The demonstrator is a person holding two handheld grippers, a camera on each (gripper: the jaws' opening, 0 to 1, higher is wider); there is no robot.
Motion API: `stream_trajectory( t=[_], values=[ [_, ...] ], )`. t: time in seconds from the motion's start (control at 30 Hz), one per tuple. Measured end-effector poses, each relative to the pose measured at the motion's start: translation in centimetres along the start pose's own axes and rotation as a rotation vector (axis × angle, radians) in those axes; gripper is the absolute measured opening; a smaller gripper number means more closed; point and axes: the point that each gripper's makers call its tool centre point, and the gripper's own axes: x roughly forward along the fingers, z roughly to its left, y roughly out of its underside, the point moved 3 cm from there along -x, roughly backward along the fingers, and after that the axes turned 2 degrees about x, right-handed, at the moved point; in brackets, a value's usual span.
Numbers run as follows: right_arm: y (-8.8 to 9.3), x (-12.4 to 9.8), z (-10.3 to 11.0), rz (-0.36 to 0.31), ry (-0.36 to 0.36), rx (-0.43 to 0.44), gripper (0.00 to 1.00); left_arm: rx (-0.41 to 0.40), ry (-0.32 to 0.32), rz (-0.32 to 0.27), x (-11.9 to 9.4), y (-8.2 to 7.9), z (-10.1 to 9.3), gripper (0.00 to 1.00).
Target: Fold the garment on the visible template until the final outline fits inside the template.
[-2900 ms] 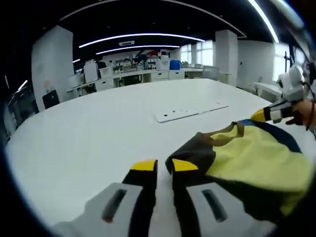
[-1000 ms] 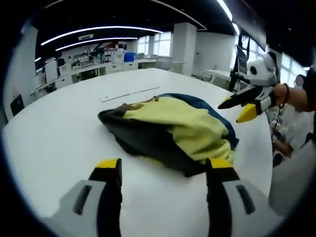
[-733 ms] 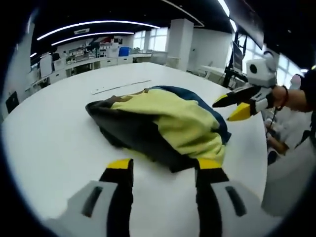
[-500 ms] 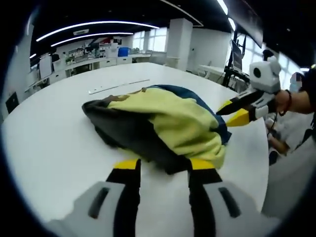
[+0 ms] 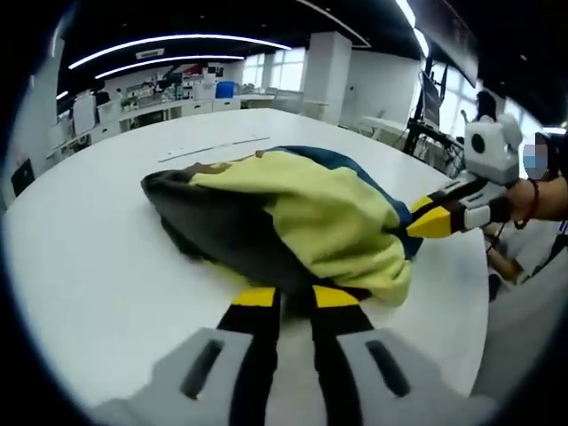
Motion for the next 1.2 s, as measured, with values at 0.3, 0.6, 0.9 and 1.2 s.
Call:
stream_trajectory(
  t=[0.3,0.6,0.9,1.2],
  values=[
    [-1.1,-0.7,0.1,-0.073,0.025,0.033,0.00,-0.020,-0.012,-0.041,-0.9,-0.7,0.5,0.00],
    [-3.3,-2.7,-0.5,-0.072,0.057,0.009,0.00,-0.022,-0.075,-0.104,-3.5,-2.6,1.9,0.00],
    [-3.5,-4.5,-1.9,-0.048,0.075,0.035,0.00,-0.061,-0.142,-0.125,-6.5,-2.7,3.9,0.00],
    [-2.3,-5.5,-4.8,0.000,0.157,0.168,0.00,-0.059,-0.209,-0.056,-8.3,-1.0,5.8,0.00]
  ],
)
